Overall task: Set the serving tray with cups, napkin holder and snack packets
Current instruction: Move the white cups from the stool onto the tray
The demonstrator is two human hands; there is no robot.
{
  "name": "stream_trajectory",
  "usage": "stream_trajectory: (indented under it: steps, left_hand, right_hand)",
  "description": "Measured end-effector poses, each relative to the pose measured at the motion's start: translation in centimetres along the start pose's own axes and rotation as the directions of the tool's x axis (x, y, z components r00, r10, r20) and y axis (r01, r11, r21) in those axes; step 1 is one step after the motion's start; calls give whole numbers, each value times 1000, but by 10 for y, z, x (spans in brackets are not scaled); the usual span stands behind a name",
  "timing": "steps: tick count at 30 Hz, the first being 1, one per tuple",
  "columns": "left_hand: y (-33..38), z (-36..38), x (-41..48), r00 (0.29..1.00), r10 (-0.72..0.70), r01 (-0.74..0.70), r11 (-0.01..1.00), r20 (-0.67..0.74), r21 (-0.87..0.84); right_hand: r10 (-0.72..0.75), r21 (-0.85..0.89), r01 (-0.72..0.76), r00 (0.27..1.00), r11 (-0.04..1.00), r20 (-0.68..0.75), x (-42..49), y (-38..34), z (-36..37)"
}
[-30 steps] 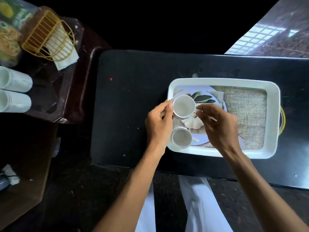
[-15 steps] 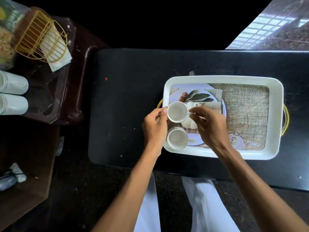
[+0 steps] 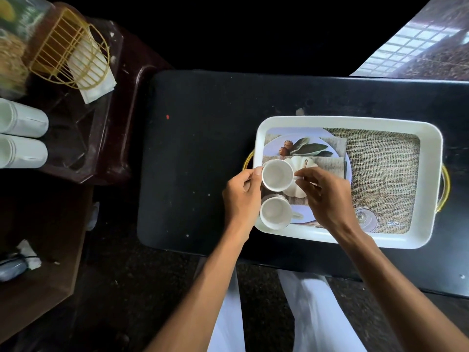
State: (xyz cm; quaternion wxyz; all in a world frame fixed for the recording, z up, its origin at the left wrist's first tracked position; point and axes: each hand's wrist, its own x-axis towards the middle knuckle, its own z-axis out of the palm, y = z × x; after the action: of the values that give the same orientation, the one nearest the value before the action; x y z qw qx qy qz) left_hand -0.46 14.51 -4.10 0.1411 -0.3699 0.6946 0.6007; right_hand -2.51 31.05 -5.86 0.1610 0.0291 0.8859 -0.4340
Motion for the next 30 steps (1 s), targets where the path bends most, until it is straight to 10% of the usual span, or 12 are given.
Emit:
stream_trajectory:
  steps: [13,30]
  left_hand:
    - [19,-38,-4,999,-1,7,994,55,-112]
    - [43,-321,32,895,110,-234,941,-433,-244]
  right_hand:
    - [-60,-176,68,997,982,51,-1,-28,-5]
    - [-238,138,215,955,967,176,34,-239,173]
